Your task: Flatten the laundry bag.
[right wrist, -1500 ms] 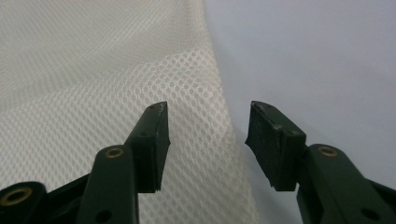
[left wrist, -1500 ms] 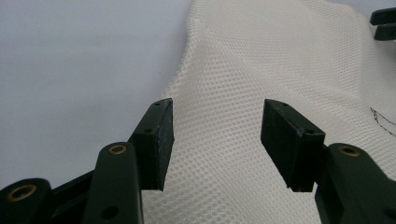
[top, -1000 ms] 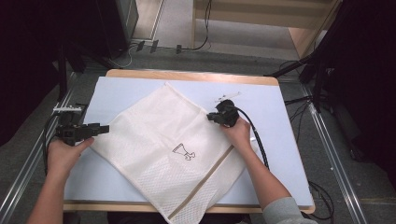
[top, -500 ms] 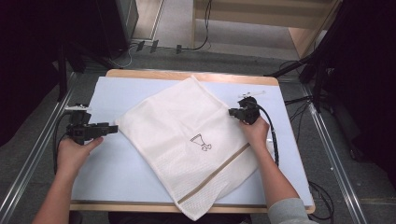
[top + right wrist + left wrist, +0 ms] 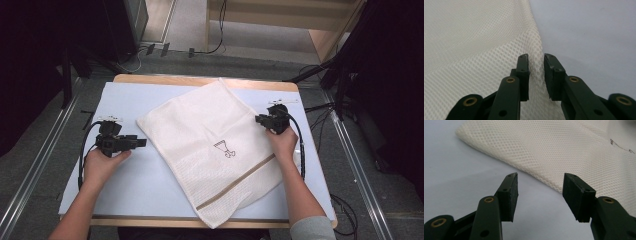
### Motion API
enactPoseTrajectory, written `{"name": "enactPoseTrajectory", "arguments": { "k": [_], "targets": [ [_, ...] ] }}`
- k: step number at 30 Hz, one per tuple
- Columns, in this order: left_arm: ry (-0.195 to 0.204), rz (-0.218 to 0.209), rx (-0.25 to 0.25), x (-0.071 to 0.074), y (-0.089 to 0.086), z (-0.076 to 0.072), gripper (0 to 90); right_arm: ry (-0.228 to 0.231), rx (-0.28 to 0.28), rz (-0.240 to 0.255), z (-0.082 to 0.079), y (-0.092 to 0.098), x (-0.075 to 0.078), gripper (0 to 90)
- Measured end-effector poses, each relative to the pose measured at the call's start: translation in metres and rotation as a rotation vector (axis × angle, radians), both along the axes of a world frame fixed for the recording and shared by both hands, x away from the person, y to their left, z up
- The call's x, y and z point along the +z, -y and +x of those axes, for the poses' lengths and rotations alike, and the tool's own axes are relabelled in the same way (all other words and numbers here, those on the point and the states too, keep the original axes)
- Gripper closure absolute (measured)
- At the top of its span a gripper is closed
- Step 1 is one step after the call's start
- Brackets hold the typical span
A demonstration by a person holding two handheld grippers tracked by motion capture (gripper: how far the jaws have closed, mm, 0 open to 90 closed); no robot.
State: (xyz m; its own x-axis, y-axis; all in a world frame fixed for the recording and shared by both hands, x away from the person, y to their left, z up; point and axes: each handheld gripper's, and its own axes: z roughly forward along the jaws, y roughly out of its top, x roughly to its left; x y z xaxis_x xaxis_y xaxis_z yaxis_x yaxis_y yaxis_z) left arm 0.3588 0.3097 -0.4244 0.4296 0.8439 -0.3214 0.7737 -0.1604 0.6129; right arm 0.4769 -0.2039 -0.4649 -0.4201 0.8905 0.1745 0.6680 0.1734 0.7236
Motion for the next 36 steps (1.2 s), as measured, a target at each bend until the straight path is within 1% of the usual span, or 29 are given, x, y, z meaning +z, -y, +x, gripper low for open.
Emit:
{"name": "enactPoseTrajectory", "arguments": {
  "k": [2, 6, 7, 8, 9, 11, 13, 15, 18, 20, 21, 24, 25, 27, 30, 32, 34, 36],
  "targets": [
    [-0.008, 0.008, -0.009, -0.003, 0.005, 0.0, 47.2, 0.011, 0.005, 0.006, -0.005, 0.002, 0.004, 73.4],
    [-0.013, 0.03, -0.012, -0.009, 0.014, 0.002, 47.8, 0.041, 0.023, -0.008, -0.017, 0.004, 0.013, 72.3],
    [-0.017, 0.035, -0.011, -0.011, 0.017, 0.002, 47.9, 0.042, 0.025, -0.008, -0.02, 0.004, 0.015, 71.2],
    [-0.018, 0.035, -0.015, -0.013, 0.02, 0.003, 48.1, 0.05, 0.033, -0.012, -0.023, 0.005, 0.017, 70.4],
    [-0.021, 0.044, -0.018, -0.014, 0.022, 0.004, 48.1, 0.062, 0.036, -0.014, -0.027, 0.006, 0.018, 69.3],
    [-0.03, 0.047, -0.017, -0.017, 0.026, 0.005, 48.2, 0.063, 0.045, -0.018, -0.033, 0.008, 0.019, 66.6],
    [-0.039, 0.057, -0.018, -0.02, 0.029, 0.008, 48.3, 0.06, 0.053, -0.008, -0.036, 0.011, 0.02, 66.1],
    [-0.049, 0.044, -0.015, -0.022, 0.031, 0.01, 48.3, 0.064, 0.057, -0.006, -0.04, 0.014, 0.02, 64.7],
    [-0.058, 0.036, -0.003, -0.025, 0.035, 0.011, 48.2, 0.053, 0.058, -0.017, -0.043, 0.019, 0.018, 62.2],
    [-0.058, 0.013, 0.008, -0.026, 0.039, 0.012, 48.4, 0.042, 0.051, -0.021, -0.044, 0.023, 0.015, 61.4],
    [-0.054, 0.014, 0.01, -0.026, 0.041, 0.012, 48.4, 0.033, 0.046, -0.024, -0.044, 0.025, 0.014, 61.4],
    [-0.041, 0.033, 0.012, -0.027, 0.049, 0.014, 52.8, 0.014, 0.037, -0.019, -0.043, 0.03, 0.01, 61.5],
    [-0.039, 0.048, 0.008, -0.027, 0.051, 0.014, 55.5, 0.012, 0.036, -0.019, -0.044, 0.03, 0.01, 61.5],
    [-0.029, 0.082, 0.009, -0.027, 0.055, 0.015, 65.8, 0.01, 0.03, -0.018, -0.044, 0.031, 0.01, 61.5],
    [-0.033, 0.077, 0.005, -0.028, 0.057, 0.018, 75.3, 0.015, 0.036, -0.015, -0.044, 0.031, 0.01, 61.6],
    [-0.053, 0.06, -0.017, -0.029, 0.056, 0.02, 82.5, 0.015, 0.039, -0.015, -0.045, 0.03, 0.01, 61.6],
    [-0.063, 0.047, -0.027, -0.027, 0.055, 0.023, 86.6, 0.017, 0.045, -0.016, -0.046, 0.03, 0.01, 61.6],
    [-0.072, 0.041, -0.035, -0.025, 0.052, 0.025, 87.7, 0.018, 0.044, -0.008, -0.047, 0.03, 0.011, 61.9]
  ]
}}
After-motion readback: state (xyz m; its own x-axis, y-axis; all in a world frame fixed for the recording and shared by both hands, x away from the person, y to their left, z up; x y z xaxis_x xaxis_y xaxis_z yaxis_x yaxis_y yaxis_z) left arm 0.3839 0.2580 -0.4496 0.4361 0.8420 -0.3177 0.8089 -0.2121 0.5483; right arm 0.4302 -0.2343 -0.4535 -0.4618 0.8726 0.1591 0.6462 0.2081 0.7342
